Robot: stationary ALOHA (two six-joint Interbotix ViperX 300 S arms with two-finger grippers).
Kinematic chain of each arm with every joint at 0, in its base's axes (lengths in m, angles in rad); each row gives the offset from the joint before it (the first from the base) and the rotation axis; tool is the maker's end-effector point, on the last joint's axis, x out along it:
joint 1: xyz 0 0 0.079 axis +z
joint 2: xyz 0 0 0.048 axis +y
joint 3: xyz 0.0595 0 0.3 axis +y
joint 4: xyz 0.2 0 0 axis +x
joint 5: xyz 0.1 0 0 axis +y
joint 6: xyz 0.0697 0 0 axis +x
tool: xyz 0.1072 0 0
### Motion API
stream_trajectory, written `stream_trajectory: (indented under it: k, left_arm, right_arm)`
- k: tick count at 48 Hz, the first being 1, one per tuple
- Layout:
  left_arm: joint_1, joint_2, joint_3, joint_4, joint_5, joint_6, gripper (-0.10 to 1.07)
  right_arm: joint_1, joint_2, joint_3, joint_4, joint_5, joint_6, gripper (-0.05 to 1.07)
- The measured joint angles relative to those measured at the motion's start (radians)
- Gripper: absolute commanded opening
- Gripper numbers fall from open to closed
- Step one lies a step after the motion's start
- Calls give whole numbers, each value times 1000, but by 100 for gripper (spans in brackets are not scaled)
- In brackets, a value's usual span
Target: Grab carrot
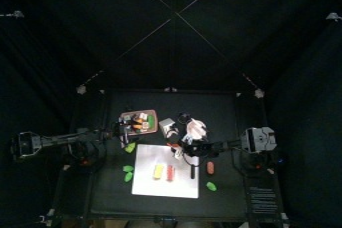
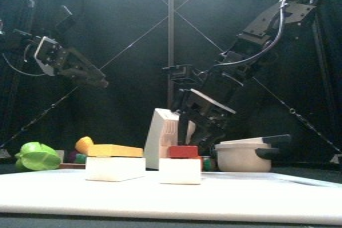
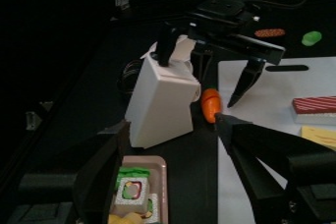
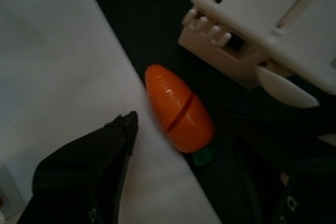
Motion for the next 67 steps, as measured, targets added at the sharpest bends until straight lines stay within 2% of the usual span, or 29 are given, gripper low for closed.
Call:
stream_trajectory:
  k: [13,25,29,49,67]
  left_arm:
    - [0,2,0,-2,0,0,101]
    - [0,2,0,-2,0,0,101]
    - [0,2,0,-2,2,0,101]
    - [0,0,0,-9,29,2,101]
    - [0,0,0,-9,29,2,101]
  right_arm:
    - [-26,20,17,-5,-20,-2,94]
    - [-26,20,20,-9,-25,-2,74]
    - [-26,20,20,-6,-23,0,70]
    - [-17,-8,21,5,15,-3,70]
    - [9,-8,3,64,46,-3,70]
